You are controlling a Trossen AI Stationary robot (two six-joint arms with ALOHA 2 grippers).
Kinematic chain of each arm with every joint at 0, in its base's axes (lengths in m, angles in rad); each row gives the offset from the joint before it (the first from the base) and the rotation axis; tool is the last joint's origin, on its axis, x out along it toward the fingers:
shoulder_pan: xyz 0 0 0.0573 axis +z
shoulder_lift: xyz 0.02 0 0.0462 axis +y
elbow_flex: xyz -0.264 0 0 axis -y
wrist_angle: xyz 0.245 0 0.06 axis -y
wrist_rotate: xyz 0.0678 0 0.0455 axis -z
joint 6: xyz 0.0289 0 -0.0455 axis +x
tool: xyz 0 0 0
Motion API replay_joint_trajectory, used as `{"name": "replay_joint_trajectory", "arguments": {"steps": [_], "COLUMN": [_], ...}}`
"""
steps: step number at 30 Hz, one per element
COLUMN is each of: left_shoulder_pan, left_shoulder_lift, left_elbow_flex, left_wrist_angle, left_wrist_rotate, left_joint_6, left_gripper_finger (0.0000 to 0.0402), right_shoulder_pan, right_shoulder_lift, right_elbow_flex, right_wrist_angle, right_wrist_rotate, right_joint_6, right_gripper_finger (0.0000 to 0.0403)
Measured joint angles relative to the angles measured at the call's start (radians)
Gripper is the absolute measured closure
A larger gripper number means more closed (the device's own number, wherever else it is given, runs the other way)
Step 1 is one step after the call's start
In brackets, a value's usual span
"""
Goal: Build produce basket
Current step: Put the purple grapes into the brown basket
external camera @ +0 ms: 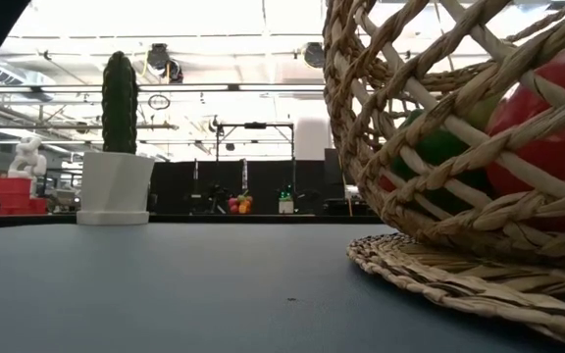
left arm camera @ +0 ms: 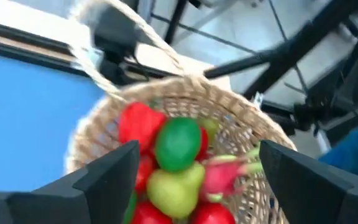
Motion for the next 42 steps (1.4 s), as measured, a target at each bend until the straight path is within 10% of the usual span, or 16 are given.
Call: {"name": "replay_joint_trajectory", "arguments": {"steps": [22,32,42], "left_shoulder_pan": [-0.092,-0.262,-0.379], "left_shoulder_lift": [-0.220,-0.223,-0.219], "left_elbow_flex": [0.000,-0.142,-0.449], "left_wrist_angle": [-0.775,-0.771,-0.724], "left_wrist_rotate": [-0.159,-0.225,0.048], "left_joint_6": [-0.235,-0.539,-1.025], "left_gripper_finger": [0.0151,0.0213,0.0270], "right_shoulder_pan": [0.000,0.000,0.000], "right_shoulder_lift": [0.015,0.053,0.082], "right_elbow_flex": [0.000,0.000,0.000], "right_wrist_angle": [0.000,0.003,0.083], "right_wrist_rotate": [0.056,0.092,0.130], "right_joint_6": [0.000,0.058,0.208], "right_gripper_finger": [0.0014,0.0014,0.0014]}}
